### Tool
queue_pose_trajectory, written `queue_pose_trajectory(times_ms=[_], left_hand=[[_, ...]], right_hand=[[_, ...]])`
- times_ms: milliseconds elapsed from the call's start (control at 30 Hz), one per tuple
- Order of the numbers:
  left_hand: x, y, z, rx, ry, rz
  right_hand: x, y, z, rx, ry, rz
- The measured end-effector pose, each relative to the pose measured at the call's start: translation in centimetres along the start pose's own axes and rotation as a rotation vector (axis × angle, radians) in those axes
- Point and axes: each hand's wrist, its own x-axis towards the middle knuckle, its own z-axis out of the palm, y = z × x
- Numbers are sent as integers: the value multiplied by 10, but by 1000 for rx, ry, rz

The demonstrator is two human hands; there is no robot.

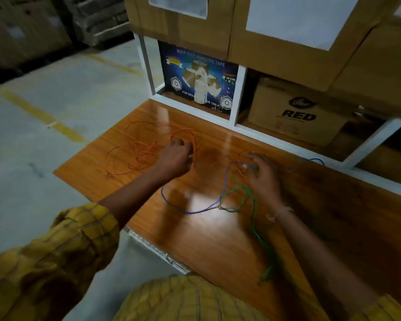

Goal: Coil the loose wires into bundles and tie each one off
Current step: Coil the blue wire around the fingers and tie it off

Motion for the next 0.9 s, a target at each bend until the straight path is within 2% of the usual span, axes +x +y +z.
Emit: queue_pose_trajectory(times_ms=[67, 167, 333, 433, 533, 600, 667, 800, 900], left_hand=[[3, -17, -4, -28, -208, -37], [4, -32, -3, -371, -411, -102], [4, -30, -20, -847, -419, -69], [3, -26, -25, -973, -445, 40], [2, -24, -24, -1030, -455, 214], [4, -19, -16, -1048, -433, 259], [7, -11, -10, -1007, -363, 294], [12, 9, -7, -689, -133, 438], [21, 23, -5, -372, 20, 556]], right_hand=[[3, -10, 12, -28, 3, 10], [3, -25, 28, -55, 7, 29], [-9, -70, 44, 89, 32, 194], [-26, -99, 50, 402, -105, 392], [-41, -120, 44, 936, -264, 743], [-51, -128, 33, 1153, -390, 778], [-57, -136, 19, 1241, -394, 727], [-57, -141, -8, 1129, -224, 666], [-52, -130, -30, 1033, -169, 642]])
